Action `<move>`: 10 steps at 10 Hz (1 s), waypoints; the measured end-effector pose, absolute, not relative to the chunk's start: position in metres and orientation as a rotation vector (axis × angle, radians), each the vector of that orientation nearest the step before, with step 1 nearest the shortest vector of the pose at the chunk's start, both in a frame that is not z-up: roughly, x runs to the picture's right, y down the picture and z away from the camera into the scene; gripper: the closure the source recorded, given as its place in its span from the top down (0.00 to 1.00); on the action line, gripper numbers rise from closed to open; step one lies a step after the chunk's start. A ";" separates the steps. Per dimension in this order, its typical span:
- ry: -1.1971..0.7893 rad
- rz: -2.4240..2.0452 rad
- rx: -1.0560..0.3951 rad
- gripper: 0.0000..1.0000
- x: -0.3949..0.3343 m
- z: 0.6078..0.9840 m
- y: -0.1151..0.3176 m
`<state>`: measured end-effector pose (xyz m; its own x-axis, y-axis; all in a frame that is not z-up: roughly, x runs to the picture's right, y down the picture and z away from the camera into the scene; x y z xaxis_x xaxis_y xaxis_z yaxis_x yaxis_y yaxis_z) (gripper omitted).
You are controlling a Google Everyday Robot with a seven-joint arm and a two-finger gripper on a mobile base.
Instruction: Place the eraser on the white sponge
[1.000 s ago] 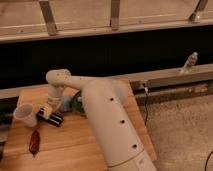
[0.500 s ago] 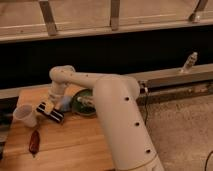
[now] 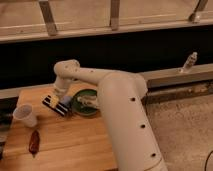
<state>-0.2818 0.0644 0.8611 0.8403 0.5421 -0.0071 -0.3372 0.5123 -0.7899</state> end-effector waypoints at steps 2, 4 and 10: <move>-0.222 0.567 -0.881 0.00 -0.267 0.870 0.055; -0.209 0.600 -0.901 0.00 -0.259 0.884 0.060; -0.231 0.648 -0.900 0.00 -0.256 0.902 0.048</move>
